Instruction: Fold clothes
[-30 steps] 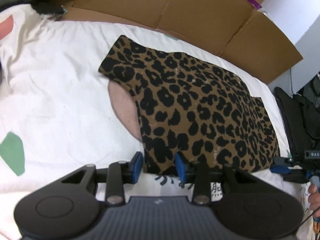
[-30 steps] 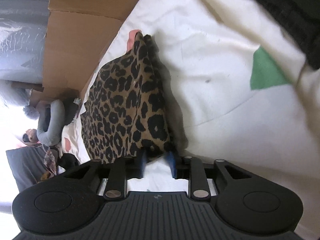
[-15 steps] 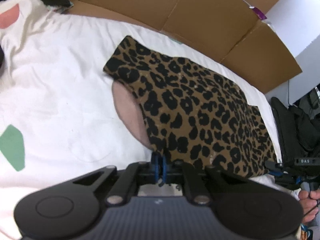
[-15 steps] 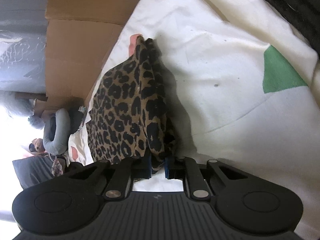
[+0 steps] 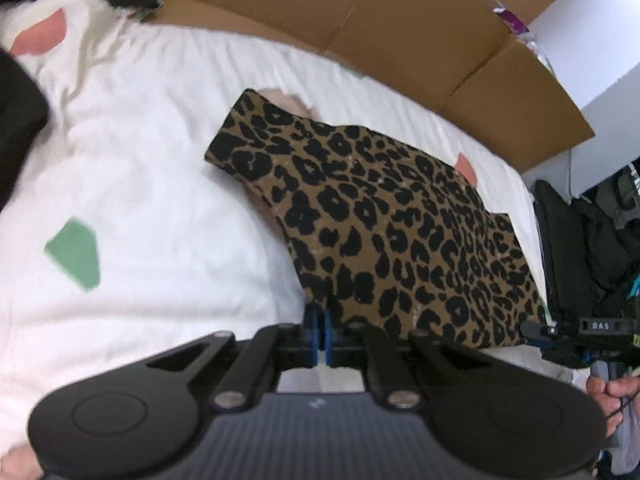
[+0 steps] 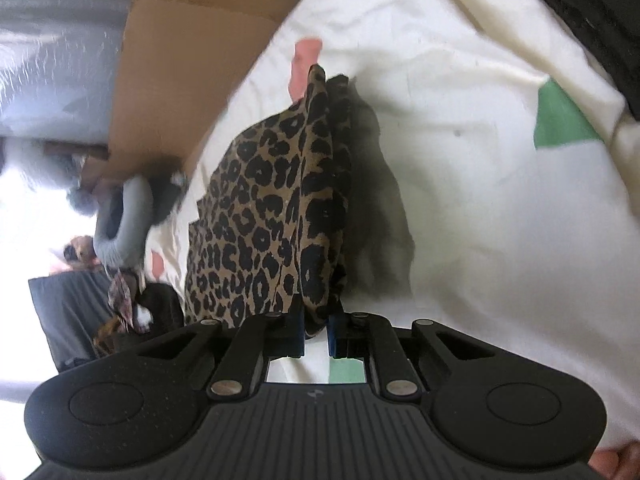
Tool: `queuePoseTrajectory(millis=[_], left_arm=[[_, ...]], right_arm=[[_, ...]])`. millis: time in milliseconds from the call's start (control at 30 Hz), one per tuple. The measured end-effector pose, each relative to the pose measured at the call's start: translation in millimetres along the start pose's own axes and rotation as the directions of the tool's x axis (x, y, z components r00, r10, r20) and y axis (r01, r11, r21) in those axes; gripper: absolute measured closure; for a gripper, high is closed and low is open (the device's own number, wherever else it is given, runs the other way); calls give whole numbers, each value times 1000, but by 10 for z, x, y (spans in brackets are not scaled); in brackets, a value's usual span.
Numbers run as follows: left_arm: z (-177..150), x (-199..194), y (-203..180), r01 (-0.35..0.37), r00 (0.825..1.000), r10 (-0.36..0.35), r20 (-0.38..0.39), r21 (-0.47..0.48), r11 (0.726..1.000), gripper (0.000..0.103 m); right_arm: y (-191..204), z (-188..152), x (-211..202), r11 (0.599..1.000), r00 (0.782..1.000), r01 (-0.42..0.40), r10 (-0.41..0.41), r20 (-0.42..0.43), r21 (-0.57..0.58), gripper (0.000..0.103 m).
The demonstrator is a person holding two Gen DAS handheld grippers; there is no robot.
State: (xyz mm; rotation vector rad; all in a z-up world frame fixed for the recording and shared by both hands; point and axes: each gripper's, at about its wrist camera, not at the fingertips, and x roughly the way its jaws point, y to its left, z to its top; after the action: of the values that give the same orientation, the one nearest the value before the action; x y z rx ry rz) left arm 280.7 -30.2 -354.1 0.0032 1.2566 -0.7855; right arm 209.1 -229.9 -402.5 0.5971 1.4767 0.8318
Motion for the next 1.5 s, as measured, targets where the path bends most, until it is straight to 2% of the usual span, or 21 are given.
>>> queuePoseTrajectory(millis=[67,233,533,700,833,1133,1367,1500], left_arm=[[-45,-20,1,5,999,-5,-34,3,1000,100],[-139,-15,-22,17,994,-20,-112,-20,1000,100],[-235,96,-205,72,981,-76,-179,-31,997,100],[-314,101,-329,116,972,-114,-207,-3,993,100],[-364,104,-405,154,963,-147,-228,14,988,100],[-367,160,-637,263,929,-245,-277,30,964,100],[-395,385,-698,285,909,-287,-302,-50,957,100],[-433,507,-726,279,904,-293,-310,-90,956,100]], right_arm=[[24,-31,-38,1000,1000,8,-9,-26,-18,95],[126,-54,-151,995,999,38,-41,-29,-97,94],[313,177,-344,986,997,63,-57,44,-154,94],[422,319,-415,981,995,71,-56,89,-180,95],[499,416,-470,977,991,78,-55,118,-199,95],[657,667,-586,967,983,81,-37,179,-243,95],[733,821,-510,948,976,131,-73,204,-290,95],[677,898,-429,938,973,158,-94,212,-309,94]])
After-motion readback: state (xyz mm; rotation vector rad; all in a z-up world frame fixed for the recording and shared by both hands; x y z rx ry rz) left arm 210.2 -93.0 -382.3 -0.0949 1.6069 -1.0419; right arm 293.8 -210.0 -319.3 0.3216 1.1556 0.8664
